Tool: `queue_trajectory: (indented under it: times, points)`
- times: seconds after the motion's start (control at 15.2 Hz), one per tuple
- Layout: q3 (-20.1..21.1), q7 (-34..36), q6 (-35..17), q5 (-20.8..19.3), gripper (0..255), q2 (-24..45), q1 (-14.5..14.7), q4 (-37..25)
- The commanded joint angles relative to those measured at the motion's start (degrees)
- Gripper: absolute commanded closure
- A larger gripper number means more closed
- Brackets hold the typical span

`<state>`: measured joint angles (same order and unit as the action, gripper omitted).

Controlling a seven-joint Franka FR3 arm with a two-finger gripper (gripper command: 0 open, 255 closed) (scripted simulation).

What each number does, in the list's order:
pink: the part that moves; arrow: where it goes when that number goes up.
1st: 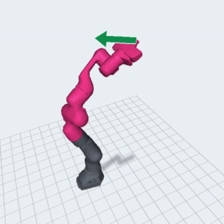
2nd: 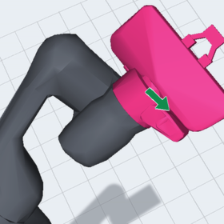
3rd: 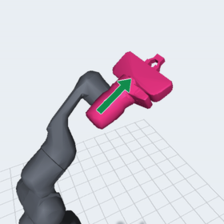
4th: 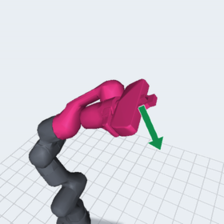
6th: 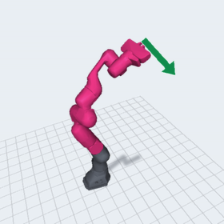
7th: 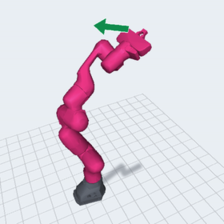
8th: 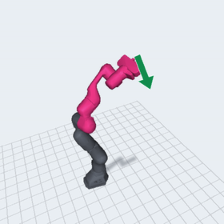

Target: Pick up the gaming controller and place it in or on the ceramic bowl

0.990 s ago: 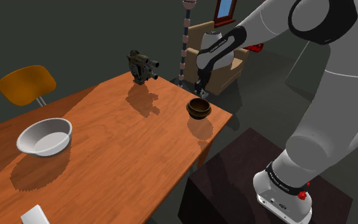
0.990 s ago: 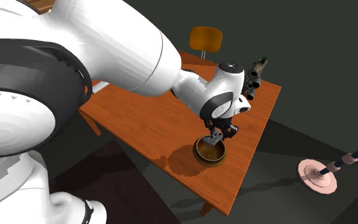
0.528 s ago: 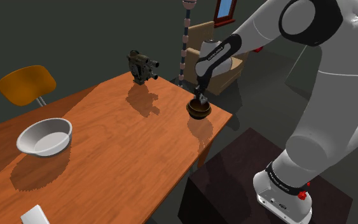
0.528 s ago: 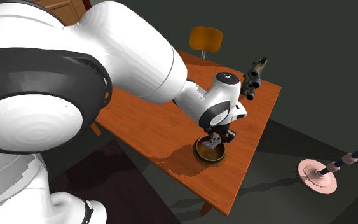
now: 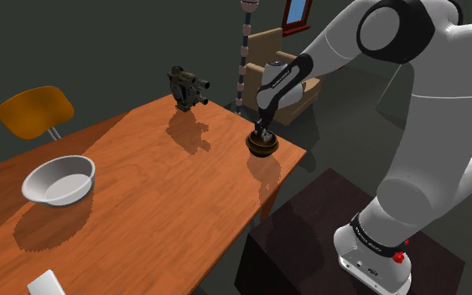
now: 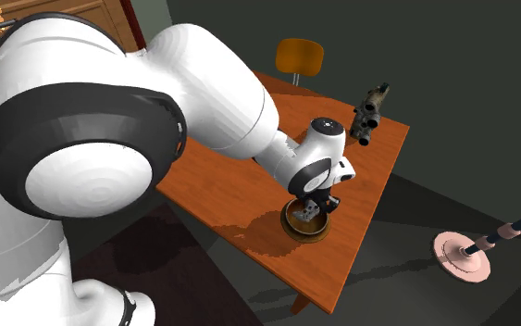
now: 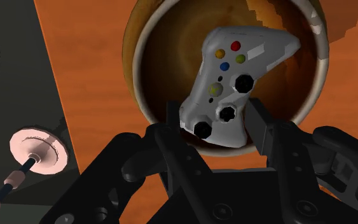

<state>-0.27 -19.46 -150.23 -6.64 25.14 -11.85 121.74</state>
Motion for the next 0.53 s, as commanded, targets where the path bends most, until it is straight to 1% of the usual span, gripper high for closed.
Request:
queue_trajectory:
  times: [0.0, 0.26, 0.33, 0.46]
  points:
    - [0.0, 0.0, -0.06, 0.0, 255, 0.1, 0.0, -0.06]
    - [0.0, 0.0, -0.06, 0.0, 255, 0.1, 0.0, -0.06]
    - [0.0, 0.0, -0.06, 0.0, 0, 0.1, 0.0, -0.06]
    - [0.0, 0.0, -0.06, 0.0, 0, 0.1, 0.0, -0.06]
